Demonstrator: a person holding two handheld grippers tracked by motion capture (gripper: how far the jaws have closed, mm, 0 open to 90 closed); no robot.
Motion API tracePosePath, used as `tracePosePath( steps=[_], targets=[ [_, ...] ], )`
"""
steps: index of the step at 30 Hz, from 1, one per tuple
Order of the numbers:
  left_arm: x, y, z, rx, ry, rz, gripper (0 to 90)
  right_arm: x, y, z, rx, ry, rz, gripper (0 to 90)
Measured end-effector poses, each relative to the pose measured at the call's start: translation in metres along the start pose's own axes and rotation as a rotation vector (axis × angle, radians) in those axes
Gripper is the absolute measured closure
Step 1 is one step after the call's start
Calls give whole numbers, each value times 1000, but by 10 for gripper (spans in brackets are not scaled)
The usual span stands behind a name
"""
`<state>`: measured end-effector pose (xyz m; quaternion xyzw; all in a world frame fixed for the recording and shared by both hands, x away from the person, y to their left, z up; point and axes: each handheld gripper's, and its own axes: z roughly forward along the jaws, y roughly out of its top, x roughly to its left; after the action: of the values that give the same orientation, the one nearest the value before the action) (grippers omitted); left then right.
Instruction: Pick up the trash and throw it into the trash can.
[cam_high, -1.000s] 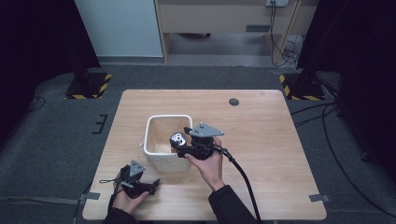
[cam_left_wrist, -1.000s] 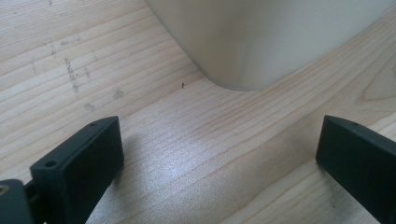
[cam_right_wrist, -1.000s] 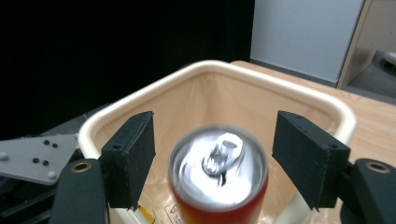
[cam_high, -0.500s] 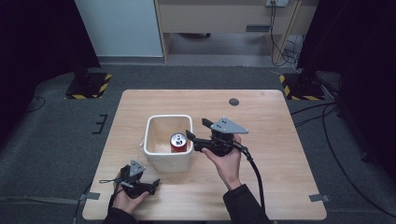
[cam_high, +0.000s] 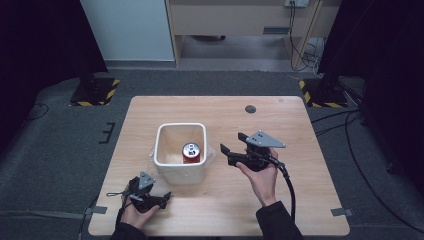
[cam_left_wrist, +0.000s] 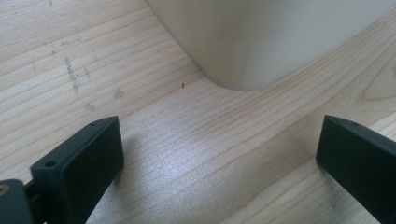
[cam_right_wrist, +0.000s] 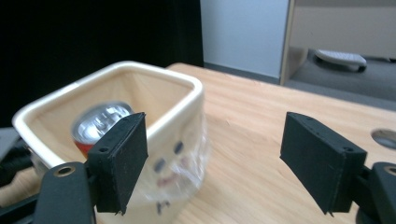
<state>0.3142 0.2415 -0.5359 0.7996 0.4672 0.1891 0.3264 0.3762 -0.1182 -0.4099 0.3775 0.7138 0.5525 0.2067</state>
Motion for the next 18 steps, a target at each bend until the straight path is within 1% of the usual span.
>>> tracePosePath(
  steps=[1,8,11,13,14,15,18],
  targets=[
    [0,0,0,0,0,0,0,-4,-6,-1,28,-9,-1,223],
    [0,0,0,0,0,0,0,-20,-25,-7,98,-54,3,216],
    [0,0,0,0,0,0,0,-27,-35,-10,139,-76,-7,208],
    [0,0,0,0,0,0,0,-32,-43,-13,164,-88,-4,205],
    [0,0,0,0,0,0,0,-32,-43,-13,164,-88,-4,205],
    [0,0,0,0,0,0,0,-36,-52,-15,195,-101,-11,202],
    [0,0,0,0,0,0,0,-42,-66,-20,237,-113,-17,197]
  ],
)
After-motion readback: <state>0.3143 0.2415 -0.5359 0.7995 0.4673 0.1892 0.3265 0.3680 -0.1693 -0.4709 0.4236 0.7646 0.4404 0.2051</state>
